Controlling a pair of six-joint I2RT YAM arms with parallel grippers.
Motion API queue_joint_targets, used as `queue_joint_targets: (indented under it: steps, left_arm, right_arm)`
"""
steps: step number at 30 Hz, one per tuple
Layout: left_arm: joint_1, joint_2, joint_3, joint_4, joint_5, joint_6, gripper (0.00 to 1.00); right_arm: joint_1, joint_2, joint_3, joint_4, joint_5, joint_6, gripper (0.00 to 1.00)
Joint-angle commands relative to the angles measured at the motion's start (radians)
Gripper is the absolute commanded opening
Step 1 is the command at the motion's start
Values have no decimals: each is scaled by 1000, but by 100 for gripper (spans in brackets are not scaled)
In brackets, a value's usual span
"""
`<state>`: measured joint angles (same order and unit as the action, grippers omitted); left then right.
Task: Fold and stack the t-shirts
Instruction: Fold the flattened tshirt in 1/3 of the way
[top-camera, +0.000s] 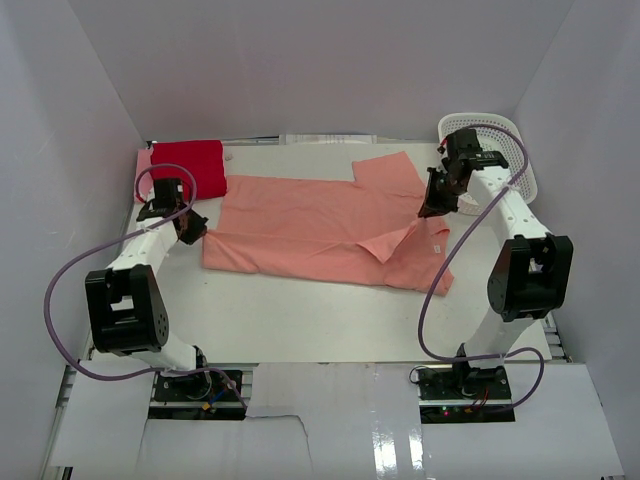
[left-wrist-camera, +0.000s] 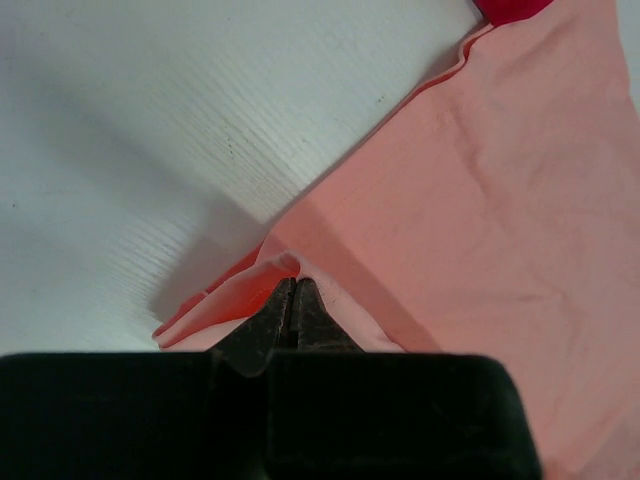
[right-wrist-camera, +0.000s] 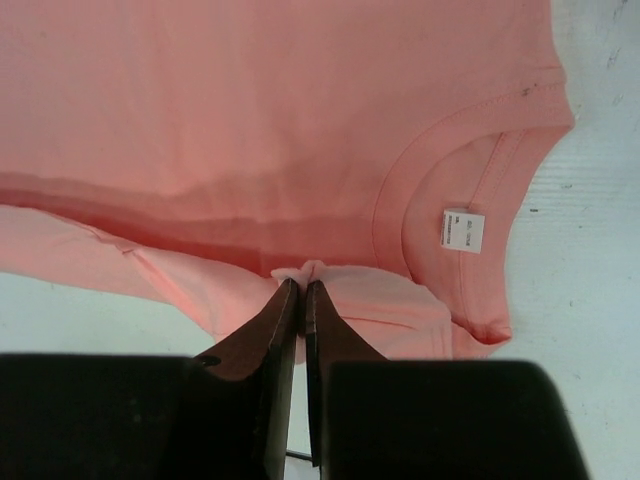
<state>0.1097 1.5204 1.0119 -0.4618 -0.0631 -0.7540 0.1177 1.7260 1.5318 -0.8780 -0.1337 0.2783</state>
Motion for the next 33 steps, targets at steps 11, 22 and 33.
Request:
queue_joint_targets:
  steps: [11,22,33]
  left_arm:
    - [1,32,172,-54,-29,76,73]
    - [1,-106,56,-115,25,140,74]
    - [-1,-40,-90,38,160,58,73]
  right_arm:
    - [-7,0,105,59,68,-8,79]
    - [-7,-224,-363,36,61,7,79]
    - [-7,-181,-464,50,134,2,65]
